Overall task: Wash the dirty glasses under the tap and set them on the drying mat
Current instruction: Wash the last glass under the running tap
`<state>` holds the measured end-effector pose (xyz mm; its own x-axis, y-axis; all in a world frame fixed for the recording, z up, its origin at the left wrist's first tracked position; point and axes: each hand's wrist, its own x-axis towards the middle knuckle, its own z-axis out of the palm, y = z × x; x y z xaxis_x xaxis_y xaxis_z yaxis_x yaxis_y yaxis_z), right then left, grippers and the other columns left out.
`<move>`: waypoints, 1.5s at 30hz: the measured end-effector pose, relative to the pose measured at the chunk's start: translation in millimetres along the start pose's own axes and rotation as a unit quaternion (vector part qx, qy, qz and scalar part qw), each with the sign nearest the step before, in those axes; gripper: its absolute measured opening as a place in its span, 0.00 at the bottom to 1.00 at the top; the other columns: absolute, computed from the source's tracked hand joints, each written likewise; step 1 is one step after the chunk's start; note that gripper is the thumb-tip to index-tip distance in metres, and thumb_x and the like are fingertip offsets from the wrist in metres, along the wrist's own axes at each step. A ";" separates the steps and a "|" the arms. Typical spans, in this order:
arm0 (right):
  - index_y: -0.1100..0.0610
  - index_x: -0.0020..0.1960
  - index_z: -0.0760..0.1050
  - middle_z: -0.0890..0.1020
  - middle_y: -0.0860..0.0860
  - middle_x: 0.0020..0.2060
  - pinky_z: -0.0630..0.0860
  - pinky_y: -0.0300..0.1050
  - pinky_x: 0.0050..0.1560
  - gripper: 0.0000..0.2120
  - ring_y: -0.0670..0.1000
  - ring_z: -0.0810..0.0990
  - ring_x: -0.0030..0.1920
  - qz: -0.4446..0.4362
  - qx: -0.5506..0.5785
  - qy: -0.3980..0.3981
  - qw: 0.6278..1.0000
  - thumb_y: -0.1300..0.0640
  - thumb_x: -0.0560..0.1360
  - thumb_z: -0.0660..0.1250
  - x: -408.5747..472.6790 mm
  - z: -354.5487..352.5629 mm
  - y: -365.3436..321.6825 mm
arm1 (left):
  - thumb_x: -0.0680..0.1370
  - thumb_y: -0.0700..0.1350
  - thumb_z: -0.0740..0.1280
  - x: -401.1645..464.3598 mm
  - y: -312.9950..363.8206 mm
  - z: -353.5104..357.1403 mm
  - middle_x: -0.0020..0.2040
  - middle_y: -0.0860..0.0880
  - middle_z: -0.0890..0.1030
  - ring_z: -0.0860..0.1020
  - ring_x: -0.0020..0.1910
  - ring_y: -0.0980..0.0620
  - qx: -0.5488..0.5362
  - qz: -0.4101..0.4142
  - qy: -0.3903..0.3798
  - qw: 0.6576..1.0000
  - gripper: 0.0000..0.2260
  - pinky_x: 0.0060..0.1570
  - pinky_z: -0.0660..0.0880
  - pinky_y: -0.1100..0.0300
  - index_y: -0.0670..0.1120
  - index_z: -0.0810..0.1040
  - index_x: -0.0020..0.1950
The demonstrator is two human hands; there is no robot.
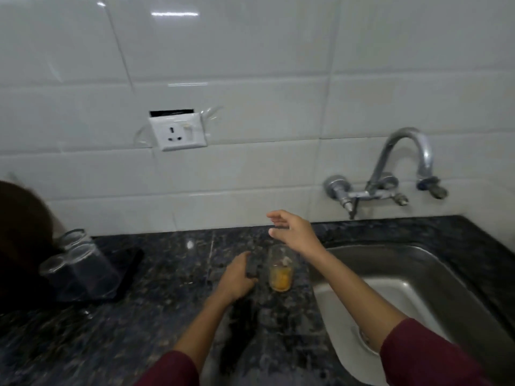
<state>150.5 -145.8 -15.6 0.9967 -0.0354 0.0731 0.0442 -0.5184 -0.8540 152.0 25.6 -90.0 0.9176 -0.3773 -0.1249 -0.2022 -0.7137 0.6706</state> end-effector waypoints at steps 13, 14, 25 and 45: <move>0.57 0.58 0.77 0.82 0.55 0.54 0.74 0.43 0.61 0.14 0.50 0.80 0.53 0.091 0.059 0.085 0.990 0.65 0.73 0.67 -32.6 -78.0 80.5 | 0.55 0.57 0.78 28.5 28.4 83.3 0.55 0.48 0.81 0.79 0.55 0.47 -0.212 -0.076 0.126 0.966 0.36 0.55 0.74 0.54 0.50 0.73 0.59; 0.57 0.58 0.77 0.82 0.56 0.54 0.74 0.44 0.62 0.14 0.51 0.80 0.53 0.094 0.061 0.085 0.990 0.65 0.73 0.67 -35.0 -80.1 85.3 | 0.57 0.52 0.80 29.1 32.2 84.7 0.55 0.47 0.81 0.79 0.54 0.48 -0.213 -0.075 0.131 0.965 0.34 0.55 0.74 0.55 0.49 0.74 0.59; 0.62 0.69 0.62 0.73 0.60 0.63 0.72 0.53 0.55 0.22 0.60 0.74 0.61 0.109 -0.177 0.195 0.959 0.56 0.78 0.61 -16.2 -129.6 106.5 | 0.61 0.46 0.82 43.7 105.4 94.3 0.52 0.51 0.81 0.79 0.52 0.51 -0.203 0.010 0.119 0.972 0.30 0.54 0.76 0.56 0.50 0.75 0.60; 0.60 0.71 0.57 0.76 0.61 0.59 0.74 0.55 0.50 0.23 0.62 0.77 0.55 0.043 -0.197 0.139 0.970 0.53 0.79 0.56 -10.6 -130.1 105.4 | 0.63 0.44 0.80 17.9 140.2 95.2 0.49 0.52 0.80 0.79 0.48 0.52 -0.195 -0.007 0.132 0.972 0.23 0.43 0.73 0.64 0.50 0.75 0.53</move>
<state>135.7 -311.2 -39.3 0.9366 -0.2926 0.1929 -0.1217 -0.7877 -0.6040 107.5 -137.4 -67.8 0.9856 -0.1679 0.0210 -0.0908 -0.4204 0.9028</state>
